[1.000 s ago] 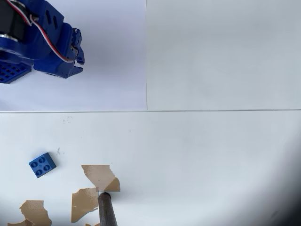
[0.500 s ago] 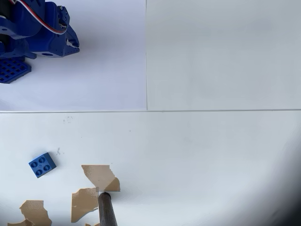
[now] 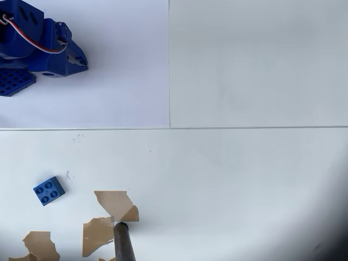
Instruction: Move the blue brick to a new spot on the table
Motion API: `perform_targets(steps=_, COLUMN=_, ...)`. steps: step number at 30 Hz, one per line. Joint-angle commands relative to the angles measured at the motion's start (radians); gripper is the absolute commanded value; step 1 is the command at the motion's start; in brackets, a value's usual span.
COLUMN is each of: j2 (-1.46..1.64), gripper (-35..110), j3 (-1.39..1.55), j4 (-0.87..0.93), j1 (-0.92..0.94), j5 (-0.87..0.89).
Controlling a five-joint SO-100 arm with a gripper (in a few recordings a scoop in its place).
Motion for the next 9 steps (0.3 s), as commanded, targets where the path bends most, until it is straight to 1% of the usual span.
perform_targets(steps=1, j2=0.035, gripper=0, j3=0.014, j4=0.003, j1=0.021, j5=-0.026)
perform_targets(steps=9, j2=0.035, gripper=0, j3=0.034, j4=-0.011, j1=0.025, j5=0.003)
